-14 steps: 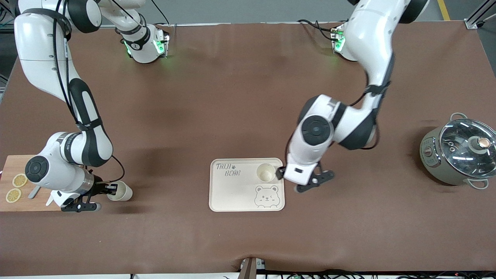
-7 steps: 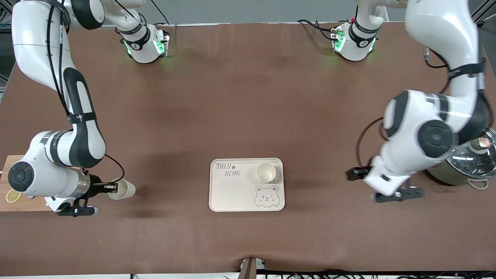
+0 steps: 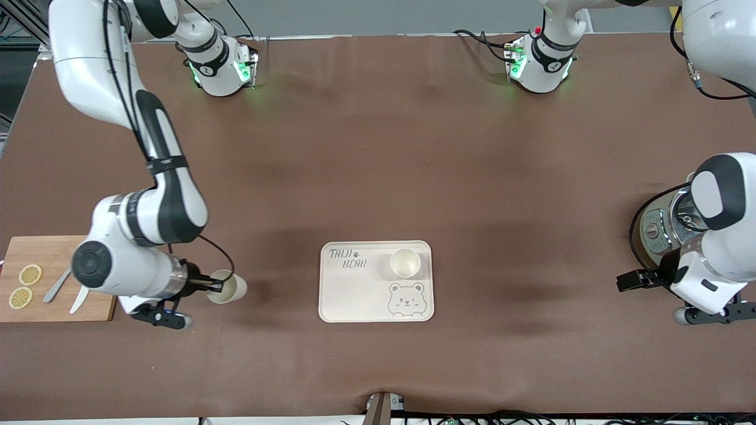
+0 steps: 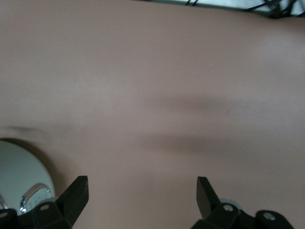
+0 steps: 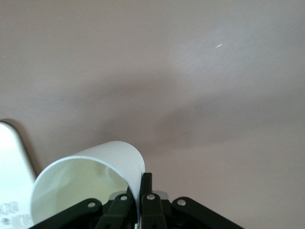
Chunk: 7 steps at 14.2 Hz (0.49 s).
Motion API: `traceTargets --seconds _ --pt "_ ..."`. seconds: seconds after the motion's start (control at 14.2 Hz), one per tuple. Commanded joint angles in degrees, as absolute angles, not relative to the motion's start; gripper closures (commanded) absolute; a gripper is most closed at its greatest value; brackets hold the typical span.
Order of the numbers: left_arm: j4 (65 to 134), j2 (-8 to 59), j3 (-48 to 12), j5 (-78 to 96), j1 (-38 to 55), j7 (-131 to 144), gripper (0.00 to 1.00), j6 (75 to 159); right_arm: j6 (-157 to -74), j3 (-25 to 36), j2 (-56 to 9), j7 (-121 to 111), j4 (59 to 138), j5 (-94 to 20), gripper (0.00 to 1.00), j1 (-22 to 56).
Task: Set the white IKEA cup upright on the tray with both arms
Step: 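Withdraw the left gripper while the right gripper lifts its cup toward the tray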
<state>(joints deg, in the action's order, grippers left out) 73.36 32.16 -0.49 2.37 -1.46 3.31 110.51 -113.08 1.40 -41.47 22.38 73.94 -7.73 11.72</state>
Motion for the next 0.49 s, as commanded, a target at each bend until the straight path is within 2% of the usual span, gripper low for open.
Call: traceTargets --seconds 0.0,0.28,0.42 --pt "74.5 26.7 -1.1 4.4 -2.1 0.7 0.00 108.8 -112.8 2.0 -41.2 31.6 71.9 -8.0 1.00 16.2" --pt "74.7 20.3 -2.5 4.4 -1.8 0.3 0.00 97.5 -114.3 2.1 -41.8 40.7 71.6 -7.9 1.00 20.7" --pt "77.6 16.8 -4.6 4.1 -1.8 0.2 0.00 96.1 -117.8 2.1 -42.4 44.4 71.7 -7.9 1.00 23.3"
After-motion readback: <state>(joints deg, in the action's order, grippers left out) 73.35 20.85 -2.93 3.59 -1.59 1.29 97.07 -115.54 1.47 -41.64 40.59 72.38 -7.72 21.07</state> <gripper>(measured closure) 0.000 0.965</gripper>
